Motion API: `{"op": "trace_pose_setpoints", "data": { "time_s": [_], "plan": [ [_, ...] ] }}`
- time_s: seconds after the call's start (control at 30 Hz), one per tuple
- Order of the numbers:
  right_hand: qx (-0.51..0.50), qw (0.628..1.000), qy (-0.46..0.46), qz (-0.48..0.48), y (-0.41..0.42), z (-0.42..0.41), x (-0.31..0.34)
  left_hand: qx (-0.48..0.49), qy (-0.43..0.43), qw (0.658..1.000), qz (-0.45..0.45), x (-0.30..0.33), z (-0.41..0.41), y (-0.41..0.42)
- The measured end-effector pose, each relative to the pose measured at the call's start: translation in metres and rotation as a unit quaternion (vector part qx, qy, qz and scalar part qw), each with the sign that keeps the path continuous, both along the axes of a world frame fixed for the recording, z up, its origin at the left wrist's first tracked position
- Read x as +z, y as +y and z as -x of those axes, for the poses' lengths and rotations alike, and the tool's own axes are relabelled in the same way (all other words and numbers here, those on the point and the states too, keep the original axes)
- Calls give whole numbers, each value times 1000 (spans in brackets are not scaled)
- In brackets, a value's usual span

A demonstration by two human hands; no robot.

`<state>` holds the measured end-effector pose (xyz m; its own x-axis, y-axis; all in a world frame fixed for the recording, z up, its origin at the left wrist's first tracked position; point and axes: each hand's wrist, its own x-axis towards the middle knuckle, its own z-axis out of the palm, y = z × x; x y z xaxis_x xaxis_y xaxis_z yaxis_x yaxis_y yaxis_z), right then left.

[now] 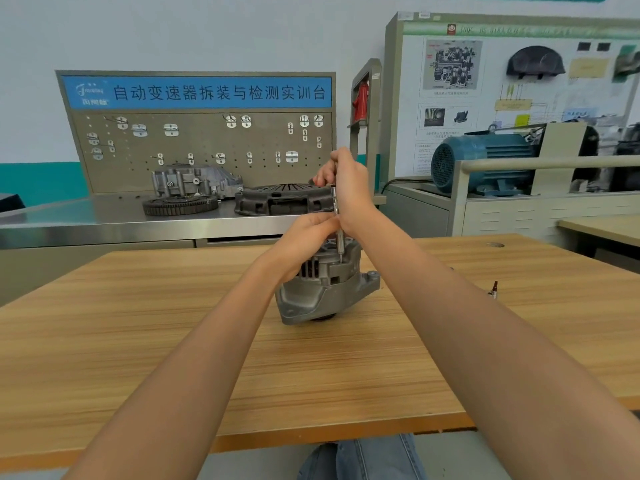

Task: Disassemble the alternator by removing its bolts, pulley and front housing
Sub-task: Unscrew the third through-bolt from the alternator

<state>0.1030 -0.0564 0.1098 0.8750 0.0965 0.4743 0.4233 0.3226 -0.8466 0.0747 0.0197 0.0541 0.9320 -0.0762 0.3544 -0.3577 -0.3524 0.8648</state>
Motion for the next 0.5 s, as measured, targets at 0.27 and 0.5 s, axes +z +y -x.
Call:
{"op": "trace_pose_setpoints", "data": {
  "time_s": [0.27,0.5],
  "plan": [
    [-12,1000,-26,4,4,-1,-3,3,5,1000,7,-2,-1,2],
    [-21,999,-21,14,4,-2,-2,1,7,1000,6,-3,-2,2]
  ]
}}
